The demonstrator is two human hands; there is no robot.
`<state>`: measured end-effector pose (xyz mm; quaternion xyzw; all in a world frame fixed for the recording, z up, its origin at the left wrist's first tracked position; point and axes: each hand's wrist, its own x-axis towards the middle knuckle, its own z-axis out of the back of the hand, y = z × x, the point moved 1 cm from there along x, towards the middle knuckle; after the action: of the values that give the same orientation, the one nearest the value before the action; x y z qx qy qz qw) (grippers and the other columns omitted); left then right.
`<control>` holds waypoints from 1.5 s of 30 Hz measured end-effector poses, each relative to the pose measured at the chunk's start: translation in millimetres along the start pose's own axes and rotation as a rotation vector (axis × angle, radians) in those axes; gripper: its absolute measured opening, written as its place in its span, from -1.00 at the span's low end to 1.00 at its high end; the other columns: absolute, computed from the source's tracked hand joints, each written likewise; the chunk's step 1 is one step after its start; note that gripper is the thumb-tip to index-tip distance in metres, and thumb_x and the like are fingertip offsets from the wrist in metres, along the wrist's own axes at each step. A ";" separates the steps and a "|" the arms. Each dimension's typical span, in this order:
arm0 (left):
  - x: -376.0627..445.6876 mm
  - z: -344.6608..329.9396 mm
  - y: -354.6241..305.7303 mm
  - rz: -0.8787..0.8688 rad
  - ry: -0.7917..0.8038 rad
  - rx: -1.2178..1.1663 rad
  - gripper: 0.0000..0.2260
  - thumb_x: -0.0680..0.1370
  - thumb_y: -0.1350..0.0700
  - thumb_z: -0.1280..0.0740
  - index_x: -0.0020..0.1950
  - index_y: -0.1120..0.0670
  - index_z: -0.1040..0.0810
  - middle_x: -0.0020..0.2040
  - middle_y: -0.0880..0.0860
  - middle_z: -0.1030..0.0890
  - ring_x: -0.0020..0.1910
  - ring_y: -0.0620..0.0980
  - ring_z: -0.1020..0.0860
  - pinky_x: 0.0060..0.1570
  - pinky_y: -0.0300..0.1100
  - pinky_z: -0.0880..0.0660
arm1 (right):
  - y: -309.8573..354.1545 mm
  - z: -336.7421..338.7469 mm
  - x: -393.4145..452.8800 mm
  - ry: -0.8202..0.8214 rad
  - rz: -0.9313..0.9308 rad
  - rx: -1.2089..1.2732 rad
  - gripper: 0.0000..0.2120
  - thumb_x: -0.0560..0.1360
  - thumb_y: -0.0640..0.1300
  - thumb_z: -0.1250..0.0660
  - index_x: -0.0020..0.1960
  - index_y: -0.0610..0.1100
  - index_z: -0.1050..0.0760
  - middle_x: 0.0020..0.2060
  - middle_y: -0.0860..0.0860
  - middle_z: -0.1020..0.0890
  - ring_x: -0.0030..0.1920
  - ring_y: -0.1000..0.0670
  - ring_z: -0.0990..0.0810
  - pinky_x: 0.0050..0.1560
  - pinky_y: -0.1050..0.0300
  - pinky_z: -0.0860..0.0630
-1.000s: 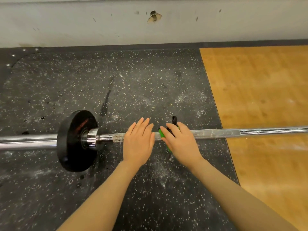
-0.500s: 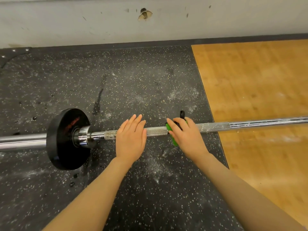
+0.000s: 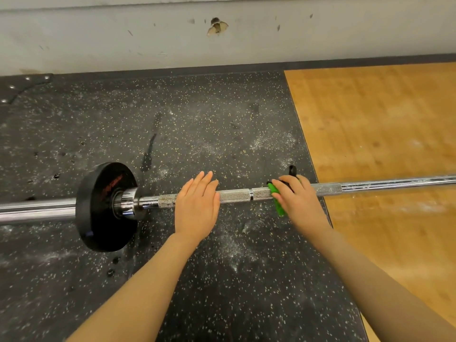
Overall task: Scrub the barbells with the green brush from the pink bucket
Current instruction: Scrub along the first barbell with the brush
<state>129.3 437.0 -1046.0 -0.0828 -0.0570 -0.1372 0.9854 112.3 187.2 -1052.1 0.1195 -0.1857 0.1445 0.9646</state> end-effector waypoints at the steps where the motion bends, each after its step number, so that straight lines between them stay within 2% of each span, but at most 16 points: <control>1: -0.2 0.4 -0.9 0.007 0.000 -0.005 -0.56 0.63 0.00 0.02 0.26 0.13 -0.56 0.33 0.08 -0.52 0.37 0.05 -0.42 0.38 -0.04 -0.26 | 1.3 0.4 -0.4 0.002 -0.018 0.005 -0.63 0.59 -0.04 -0.13 0.14 -0.25 -0.57 0.04 -0.16 -0.59 0.01 -0.20 -0.49 0.02 -0.06 -0.50; 5: -3.1 1.6 -2.4 0.024 0.040 -0.027 -0.53 0.63 -0.08 0.04 0.26 0.08 -0.57 0.31 0.03 -0.54 0.37 0.03 -0.42 0.31 -0.02 -0.35 | 4.0 4.0 -3.6 0.031 -0.054 0.040 -0.62 0.60 -0.04 -0.12 0.18 -0.26 -0.56 0.07 -0.17 -0.58 0.07 -0.20 -0.48 0.05 -0.09 -0.51; 10: -12.5 5.2 -9.0 0.068 0.081 -0.074 -0.44 0.62 -0.15 0.11 0.31 0.09 -0.53 0.34 0.01 -0.51 0.42 0.02 -0.35 0.35 0.01 -0.31 | 7.6 26.2 -6.5 -0.010 -0.130 0.125 -0.61 0.60 -0.05 -0.11 0.24 -0.27 -0.53 0.14 -0.18 -0.56 0.15 -0.17 -0.41 0.13 -0.06 -0.44; 18: -52.4 11.9 -19.7 0.061 0.078 -0.080 -0.50 0.64 -0.11 0.06 0.35 0.10 -0.50 0.34 0.03 -0.51 0.39 0.03 -0.40 0.35 -0.01 -0.30 | 13.0 49.7 -33.0 0.000 -0.177 0.153 -0.60 0.60 -0.04 -0.11 0.27 -0.26 -0.51 0.17 -0.16 -0.54 0.19 -0.15 -0.38 0.18 -0.03 -0.40; 22: -72.2 17.4 -20.6 0.041 0.102 -0.094 -0.46 0.63 -0.14 0.11 0.36 0.08 -0.49 0.34 0.00 -0.51 0.40 -0.01 -0.39 0.37 -0.05 -0.26 | 19.3 58.1 -48.7 0.008 -0.191 0.156 -0.58 0.60 -0.03 -0.10 0.27 -0.26 -0.51 0.17 -0.15 -0.53 0.20 -0.12 -0.36 0.19 0.00 -0.39; 27: -59.1 28.2 -24.3 0.103 0.088 -0.156 -0.39 0.60 -0.16 0.18 0.44 0.10 -0.39 0.43 0.03 -0.40 0.48 -0.01 -0.26 0.43 -0.07 -0.15 | 34.2 62.2 -59.9 -0.005 -0.132 0.127 -0.61 0.59 -0.05 -0.12 0.24 -0.27 -0.53 0.15 -0.16 -0.55 0.16 -0.14 -0.39 0.17 0.05 -0.36; 33: -62.4 21.1 -24.9 0.124 0.218 0.007 -0.54 0.67 -0.07 0.08 0.51 0.07 -0.27 0.51 0.02 -0.28 0.52 -0.03 -0.15 0.48 -0.12 0.00 | 73.6 47.1 -55.4 0.006 0.010 0.087 -0.64 0.59 -0.05 -0.14 0.17 -0.25 -0.57 0.08 -0.14 -0.58 0.06 -0.13 -0.42 0.04 -0.02 -0.48; 37: -67.5 18.2 -26.4 0.115 0.224 0.032 -0.54 0.67 -0.07 0.08 0.50 0.07 -0.28 0.51 0.03 -0.28 0.51 -0.04 -0.16 0.49 -0.12 -0.01 | 94.4 24.8 -56.7 0.089 0.137 0.030 -0.63 0.59 -0.03 -0.11 0.16 -0.20 -0.58 0.00 -0.10 -0.62 -0.05 -0.15 -0.53 0.01 -0.01 -0.50; 40: -67.9 18.3 -25.4 0.114 0.227 0.040 -0.54 0.67 -0.07 0.08 0.50 0.08 -0.28 0.51 0.03 -0.28 0.51 -0.04 -0.17 0.49 -0.13 -0.02 | 85.1 22.9 -60.1 0.181 0.126 0.014 -0.61 0.60 -0.01 -0.08 0.18 -0.20 -0.57 0.00 -0.09 -0.62 -0.06 -0.16 -0.55 0.01 -0.04 -0.53; 45: -67.7 17.1 -25.0 0.110 0.243 0.048 -0.53 0.67 -0.07 0.11 0.51 0.07 -0.25 0.52 0.02 -0.26 0.52 -0.05 -0.16 0.50 -0.13 -0.03 | 36.4 47.7 -71.5 0.176 0.019 -0.049 -0.59 0.57 -0.02 -0.07 0.10 -0.22 -0.60 -0.05 -0.11 -0.64 -0.09 -0.17 -0.57 -0.08 -0.02 -0.56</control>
<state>56.1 434.0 -1034.7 -0.0449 0.0642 -0.0907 0.9928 21.5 190.7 -1030.7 0.0809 -0.1050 0.1592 0.9783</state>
